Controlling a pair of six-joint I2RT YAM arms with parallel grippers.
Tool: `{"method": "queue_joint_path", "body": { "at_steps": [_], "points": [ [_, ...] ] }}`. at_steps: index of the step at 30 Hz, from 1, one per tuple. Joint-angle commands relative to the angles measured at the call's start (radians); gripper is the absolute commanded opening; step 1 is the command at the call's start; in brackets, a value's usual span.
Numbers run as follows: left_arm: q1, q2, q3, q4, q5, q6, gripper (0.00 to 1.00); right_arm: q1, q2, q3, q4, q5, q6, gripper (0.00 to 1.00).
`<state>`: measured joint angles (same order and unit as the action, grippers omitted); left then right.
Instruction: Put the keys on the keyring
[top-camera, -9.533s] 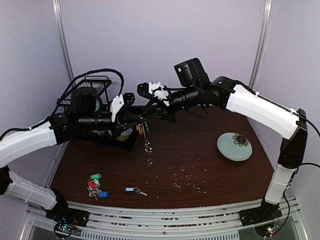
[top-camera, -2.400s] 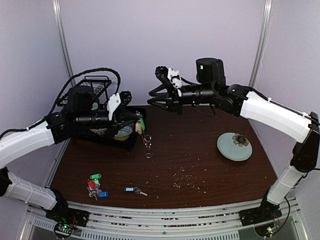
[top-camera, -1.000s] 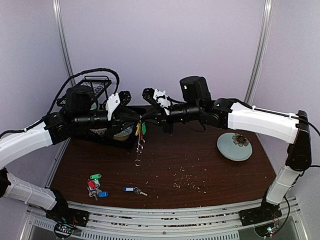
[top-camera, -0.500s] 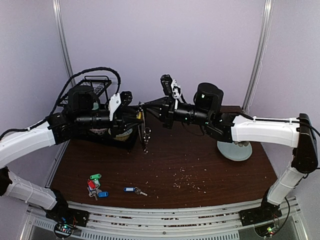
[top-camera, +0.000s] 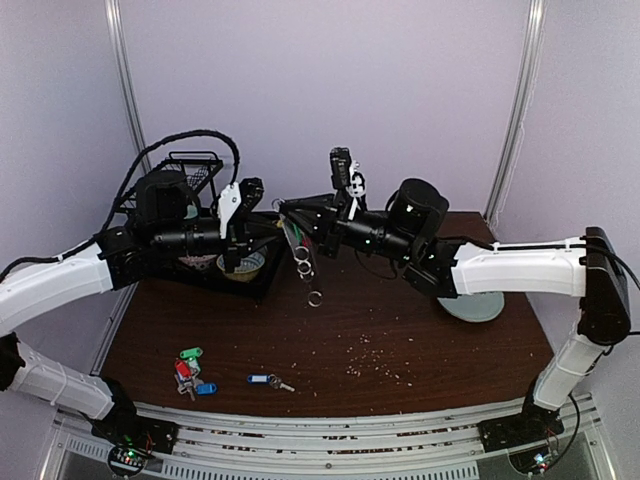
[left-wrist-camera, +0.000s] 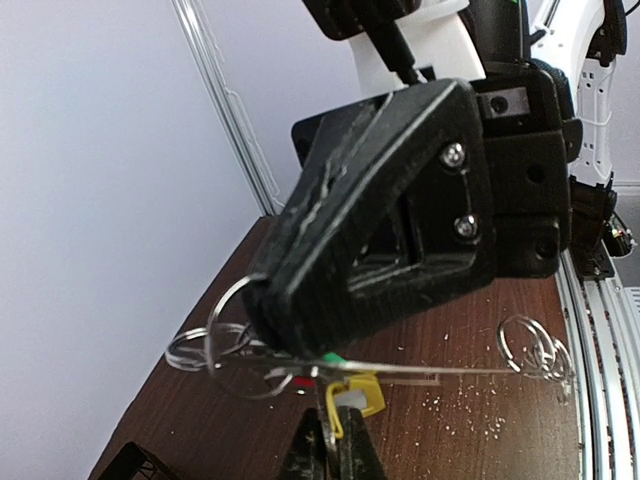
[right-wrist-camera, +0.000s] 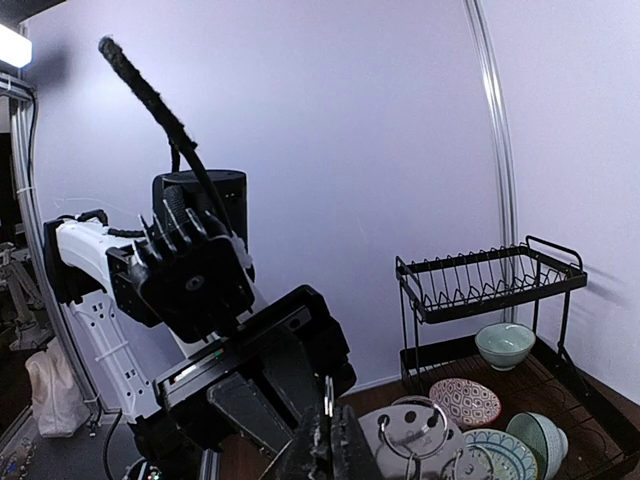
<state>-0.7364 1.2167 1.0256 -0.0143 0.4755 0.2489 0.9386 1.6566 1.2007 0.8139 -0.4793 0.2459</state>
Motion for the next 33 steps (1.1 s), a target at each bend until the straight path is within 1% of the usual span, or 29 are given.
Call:
{"method": "queue_joint_path", "body": {
  "at_steps": [1,6,10,16,19,21,23,26,29,33],
  "points": [
    [-0.028,0.03,-0.001,0.018,0.007,-0.004,0.0,0.036,0.034,0.001,0.182,0.123,0.07,0.0],
    [-0.071,0.036,-0.002,-0.004,0.012,0.028,0.0,0.048,0.097,0.008,0.244,0.223,0.115,0.0],
    [-0.083,0.034,-0.002,-0.002,0.036,0.028,0.0,0.047,0.132,0.022,0.263,0.225,0.123,0.0],
    [-0.084,-0.006,-0.019,0.023,0.041,0.019,0.0,0.032,0.107,-0.019,0.282,0.195,0.117,0.0],
    [-0.082,-0.028,-0.018,0.015,0.015,0.029,0.17,0.019,0.084,-0.049,0.313,0.101,0.098,0.0],
    [-0.081,-0.048,-0.023,0.006,-0.022,0.051,0.23,0.009,0.054,-0.072,0.312,0.047,0.068,0.0],
    [-0.081,-0.072,-0.032,0.003,-0.056,0.074,0.3,-0.001,0.021,-0.097,0.284,0.039,0.033,0.0],
    [-0.081,-0.094,-0.04,0.001,-0.085,0.096,0.35,-0.017,-0.033,-0.146,0.254,0.059,0.0,0.0],
    [-0.082,-0.097,-0.04,-0.005,-0.093,0.106,0.42,-0.038,-0.089,-0.191,0.22,0.083,-0.03,0.0],
    [-0.082,-0.098,-0.039,-0.012,-0.096,0.116,0.5,-0.045,-0.178,-0.241,0.071,0.151,-0.116,0.0]
  ]
}}
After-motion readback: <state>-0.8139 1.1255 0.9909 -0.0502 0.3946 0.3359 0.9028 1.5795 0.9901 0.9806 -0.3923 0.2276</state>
